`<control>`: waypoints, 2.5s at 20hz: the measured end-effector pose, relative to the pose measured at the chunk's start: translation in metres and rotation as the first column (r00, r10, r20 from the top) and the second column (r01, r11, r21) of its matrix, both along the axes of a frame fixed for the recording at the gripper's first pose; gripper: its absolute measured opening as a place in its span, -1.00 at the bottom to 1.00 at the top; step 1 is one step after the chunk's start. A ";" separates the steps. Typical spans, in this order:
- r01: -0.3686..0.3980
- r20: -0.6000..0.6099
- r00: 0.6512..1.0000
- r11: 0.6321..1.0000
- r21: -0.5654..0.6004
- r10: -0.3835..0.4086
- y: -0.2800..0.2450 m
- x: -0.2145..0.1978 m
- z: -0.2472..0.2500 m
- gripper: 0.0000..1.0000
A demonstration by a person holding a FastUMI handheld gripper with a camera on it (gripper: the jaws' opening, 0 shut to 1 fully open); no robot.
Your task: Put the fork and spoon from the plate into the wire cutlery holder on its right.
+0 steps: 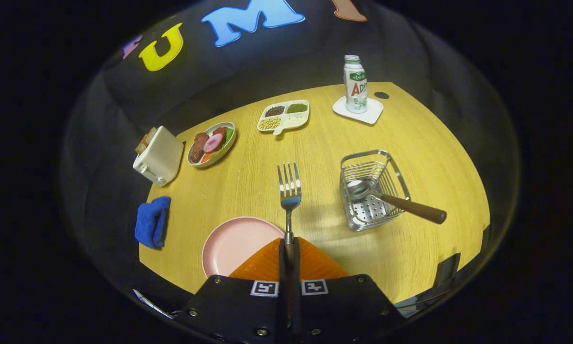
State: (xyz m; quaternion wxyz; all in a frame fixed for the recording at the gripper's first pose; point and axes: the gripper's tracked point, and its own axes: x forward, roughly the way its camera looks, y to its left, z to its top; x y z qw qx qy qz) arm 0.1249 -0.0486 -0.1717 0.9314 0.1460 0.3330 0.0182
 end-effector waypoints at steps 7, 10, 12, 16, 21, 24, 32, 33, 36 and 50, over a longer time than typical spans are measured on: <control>0.069 -0.008 0.998 0.998 -0.007 -0.069 -0.048 -0.009 0.005 -0.93; 0.081 -0.035 0.996 0.997 -0.002 -0.081 -0.056 -0.013 0.000 -0.93; 0.082 -0.055 0.995 0.997 -0.002 -0.082 -0.059 -0.015 -0.004 -0.93; 0.072 -0.088 0.993 0.997 -0.018 -0.074 -0.062 -0.016 -0.010 -0.93; 0.076 -0.135 0.988 0.997 -0.024 -0.078 -0.066 -0.017 -0.016 -0.93; 0.080 -0.148 0.986 0.996 -0.028 -0.083 -0.068 -0.018 -0.018 -0.93; 0.096 -0.149 0.984 0.995 -0.037 -0.100 -0.071 -0.014 -0.015 -0.83; 0.099 -0.144 0.984 0.994 -0.036 -0.103 -0.072 -0.014 -0.012 -0.83; 0.106 -0.126 0.986 0.994 -0.037 -0.109 -0.076 -0.011 -0.004 -0.80; 0.121 -0.023 0.992 0.991 -0.062 -0.122 -0.079 -0.004 0.023 -0.78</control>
